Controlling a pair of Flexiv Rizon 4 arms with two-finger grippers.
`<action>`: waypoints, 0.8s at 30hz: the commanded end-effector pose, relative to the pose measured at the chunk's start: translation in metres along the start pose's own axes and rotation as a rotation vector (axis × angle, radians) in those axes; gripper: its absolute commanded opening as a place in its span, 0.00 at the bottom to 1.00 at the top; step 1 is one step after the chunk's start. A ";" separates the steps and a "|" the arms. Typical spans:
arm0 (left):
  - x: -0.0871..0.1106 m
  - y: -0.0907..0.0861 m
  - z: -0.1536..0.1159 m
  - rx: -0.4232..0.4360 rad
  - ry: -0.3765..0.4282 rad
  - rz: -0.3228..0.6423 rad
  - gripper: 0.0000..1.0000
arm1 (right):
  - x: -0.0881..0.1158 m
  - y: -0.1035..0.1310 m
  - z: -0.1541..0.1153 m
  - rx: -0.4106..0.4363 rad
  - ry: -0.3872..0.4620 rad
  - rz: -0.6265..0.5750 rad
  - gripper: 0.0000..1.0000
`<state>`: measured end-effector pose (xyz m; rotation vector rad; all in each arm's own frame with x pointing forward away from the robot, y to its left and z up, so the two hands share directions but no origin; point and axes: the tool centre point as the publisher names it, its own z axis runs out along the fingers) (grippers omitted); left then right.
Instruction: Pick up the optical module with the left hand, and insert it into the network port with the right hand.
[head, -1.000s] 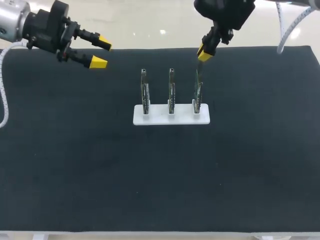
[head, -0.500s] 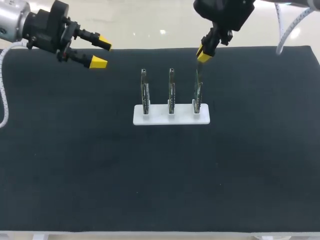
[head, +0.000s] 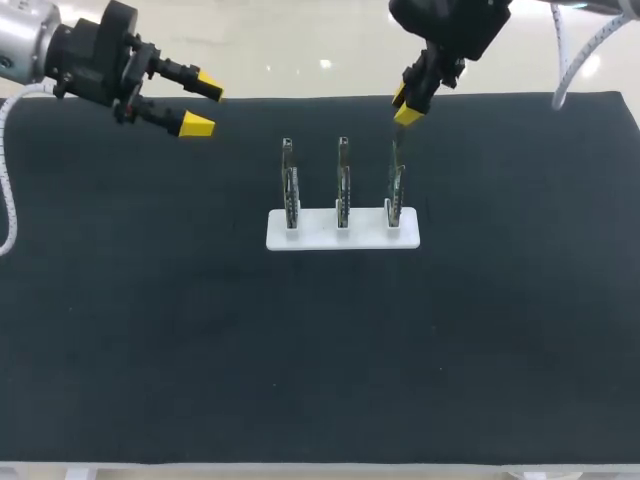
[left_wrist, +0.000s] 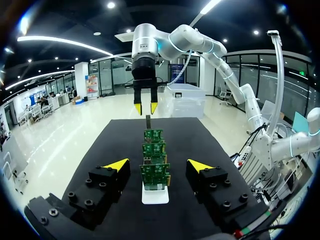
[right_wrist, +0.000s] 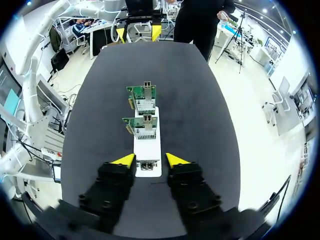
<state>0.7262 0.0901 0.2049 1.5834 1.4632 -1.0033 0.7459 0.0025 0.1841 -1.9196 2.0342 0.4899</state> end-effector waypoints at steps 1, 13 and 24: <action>0.000 0.000 0.000 -0.002 0.003 0.000 1.00 | -0.003 0.001 -0.004 0.000 0.009 0.005 1.00; 0.000 0.000 0.000 -0.002 0.003 0.000 1.00 | -0.004 0.003 -0.005 0.011 0.035 0.011 0.00; 0.000 0.000 0.000 -0.002 0.003 0.000 1.00 | -0.001 0.005 -0.005 0.013 0.050 0.004 0.00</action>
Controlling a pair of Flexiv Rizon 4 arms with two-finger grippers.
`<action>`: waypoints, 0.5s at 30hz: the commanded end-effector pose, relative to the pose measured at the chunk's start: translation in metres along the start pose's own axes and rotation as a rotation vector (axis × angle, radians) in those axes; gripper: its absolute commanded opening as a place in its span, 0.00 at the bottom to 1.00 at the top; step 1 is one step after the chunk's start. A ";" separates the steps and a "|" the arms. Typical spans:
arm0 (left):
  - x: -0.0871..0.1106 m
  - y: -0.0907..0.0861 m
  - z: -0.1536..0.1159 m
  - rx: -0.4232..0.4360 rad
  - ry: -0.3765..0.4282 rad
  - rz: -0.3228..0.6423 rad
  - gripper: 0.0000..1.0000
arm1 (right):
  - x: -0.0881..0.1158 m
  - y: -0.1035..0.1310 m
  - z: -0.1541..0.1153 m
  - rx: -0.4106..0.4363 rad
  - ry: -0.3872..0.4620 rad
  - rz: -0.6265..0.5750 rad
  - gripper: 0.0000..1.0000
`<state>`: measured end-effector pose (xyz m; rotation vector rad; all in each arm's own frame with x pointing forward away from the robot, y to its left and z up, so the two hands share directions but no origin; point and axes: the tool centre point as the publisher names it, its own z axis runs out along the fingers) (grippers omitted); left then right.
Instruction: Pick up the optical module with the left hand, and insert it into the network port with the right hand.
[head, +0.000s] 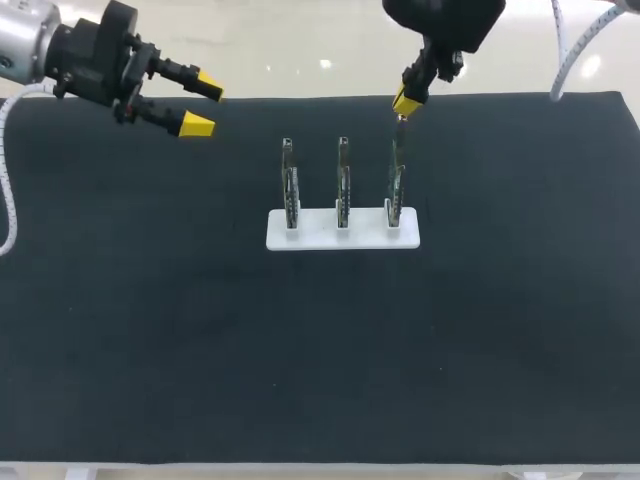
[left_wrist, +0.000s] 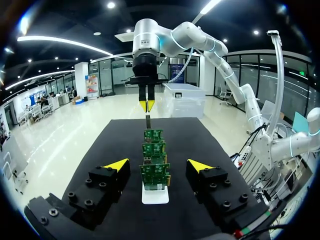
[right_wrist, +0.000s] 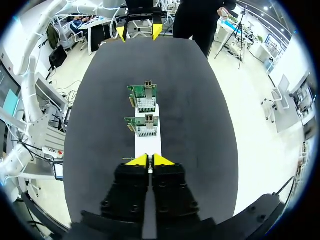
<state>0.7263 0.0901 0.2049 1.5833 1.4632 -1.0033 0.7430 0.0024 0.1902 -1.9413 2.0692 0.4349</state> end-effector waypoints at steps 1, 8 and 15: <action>0.000 -0.001 0.000 -0.002 0.003 0.000 1.00 | 0.002 0.002 0.001 0.003 0.000 -0.001 0.00; 0.000 -0.001 0.000 -0.002 0.003 0.000 1.00 | 0.006 0.000 0.005 0.006 -0.017 -0.004 0.00; 0.000 -0.001 0.000 -0.002 0.003 0.000 1.00 | 0.007 0.001 0.013 0.009 -0.042 -0.003 0.00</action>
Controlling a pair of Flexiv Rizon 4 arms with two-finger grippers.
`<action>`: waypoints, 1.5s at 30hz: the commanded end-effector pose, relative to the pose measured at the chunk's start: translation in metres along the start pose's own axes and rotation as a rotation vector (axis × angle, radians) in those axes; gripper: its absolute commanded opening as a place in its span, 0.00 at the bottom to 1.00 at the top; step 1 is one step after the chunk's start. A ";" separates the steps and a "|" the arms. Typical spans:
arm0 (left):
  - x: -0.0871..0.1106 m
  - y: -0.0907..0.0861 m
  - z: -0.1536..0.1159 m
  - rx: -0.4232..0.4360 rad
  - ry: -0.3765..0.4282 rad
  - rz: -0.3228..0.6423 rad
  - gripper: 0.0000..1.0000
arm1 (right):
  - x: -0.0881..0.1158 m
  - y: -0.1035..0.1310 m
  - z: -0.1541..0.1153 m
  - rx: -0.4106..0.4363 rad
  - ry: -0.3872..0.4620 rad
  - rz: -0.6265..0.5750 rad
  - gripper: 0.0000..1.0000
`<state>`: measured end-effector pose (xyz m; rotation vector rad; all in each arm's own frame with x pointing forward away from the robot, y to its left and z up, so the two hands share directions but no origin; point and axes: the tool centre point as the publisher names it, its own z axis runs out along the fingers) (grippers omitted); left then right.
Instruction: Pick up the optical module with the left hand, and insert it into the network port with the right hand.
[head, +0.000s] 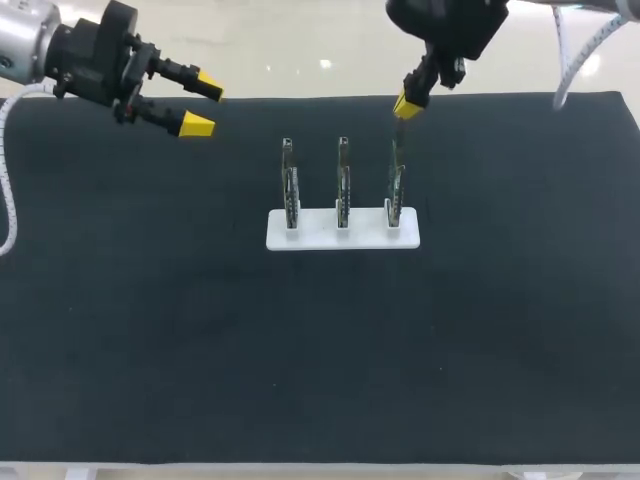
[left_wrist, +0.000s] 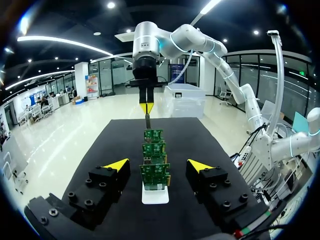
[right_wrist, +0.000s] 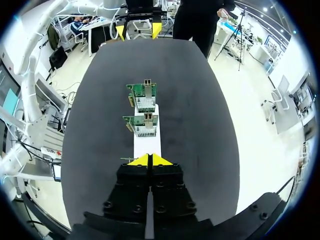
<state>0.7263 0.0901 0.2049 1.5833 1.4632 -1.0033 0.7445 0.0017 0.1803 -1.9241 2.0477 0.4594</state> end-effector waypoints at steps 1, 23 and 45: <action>0.000 -0.001 0.000 -0.002 0.003 0.000 1.00 | 0.003 0.003 0.006 0.009 -0.015 0.000 0.00; 0.000 -0.001 0.000 -0.002 0.003 0.000 1.00 | 0.011 0.004 0.029 0.012 -0.069 -0.003 0.00; 0.000 -0.001 0.000 -0.002 0.003 0.000 1.00 | 0.013 0.000 0.041 -0.009 -0.067 -0.009 0.00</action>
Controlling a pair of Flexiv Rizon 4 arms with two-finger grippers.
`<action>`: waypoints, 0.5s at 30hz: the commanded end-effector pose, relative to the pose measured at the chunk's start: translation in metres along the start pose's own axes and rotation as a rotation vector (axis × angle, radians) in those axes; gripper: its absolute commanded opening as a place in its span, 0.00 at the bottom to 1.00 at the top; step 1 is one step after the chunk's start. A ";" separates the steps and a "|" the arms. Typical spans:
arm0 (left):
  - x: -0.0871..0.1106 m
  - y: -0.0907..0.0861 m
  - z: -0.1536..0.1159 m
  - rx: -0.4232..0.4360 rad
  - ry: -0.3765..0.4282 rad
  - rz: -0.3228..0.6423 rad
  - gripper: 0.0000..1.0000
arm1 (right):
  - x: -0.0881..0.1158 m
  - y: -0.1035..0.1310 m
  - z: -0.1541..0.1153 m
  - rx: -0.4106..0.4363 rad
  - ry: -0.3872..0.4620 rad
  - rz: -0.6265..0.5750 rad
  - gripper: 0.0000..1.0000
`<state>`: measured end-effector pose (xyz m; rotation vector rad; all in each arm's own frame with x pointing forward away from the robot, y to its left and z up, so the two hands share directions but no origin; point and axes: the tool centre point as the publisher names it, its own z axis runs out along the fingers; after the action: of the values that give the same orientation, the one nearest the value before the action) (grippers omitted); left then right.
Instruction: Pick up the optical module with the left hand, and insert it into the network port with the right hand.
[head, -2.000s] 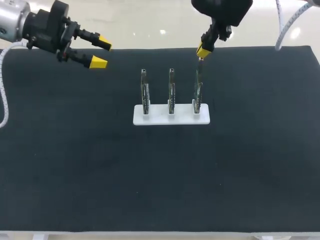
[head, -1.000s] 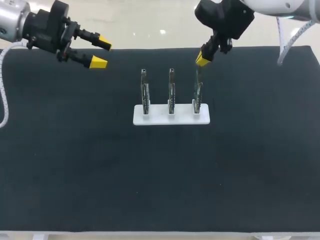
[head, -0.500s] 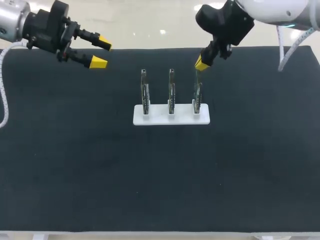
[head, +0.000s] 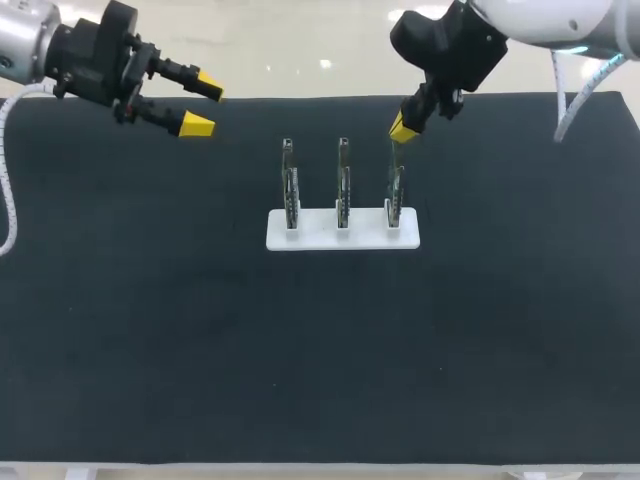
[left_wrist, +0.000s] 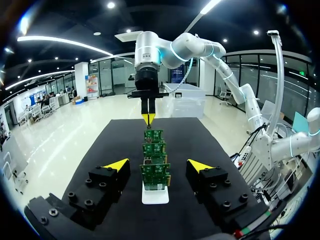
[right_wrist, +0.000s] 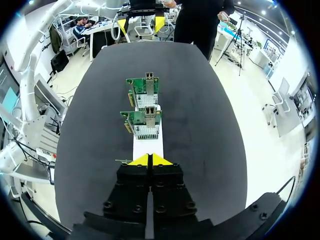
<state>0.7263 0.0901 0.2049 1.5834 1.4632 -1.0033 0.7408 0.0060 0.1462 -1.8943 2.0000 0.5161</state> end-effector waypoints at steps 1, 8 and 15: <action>0.000 -0.001 0.000 -0.002 0.003 -0.001 1.00 | 0.003 -0.003 0.009 -0.006 -0.003 -0.001 0.00; 0.000 -0.001 0.000 -0.002 0.003 -0.001 1.00 | -0.001 -0.005 -0.001 -0.008 -0.003 0.010 0.00; 0.000 -0.001 0.000 -0.002 0.003 -0.001 1.00 | -0.007 -0.005 -0.024 0.000 -0.051 0.021 0.00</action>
<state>0.7263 0.0901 0.2049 1.5833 1.4631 -1.0033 0.7485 0.0063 0.1631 -1.8444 1.9989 0.5480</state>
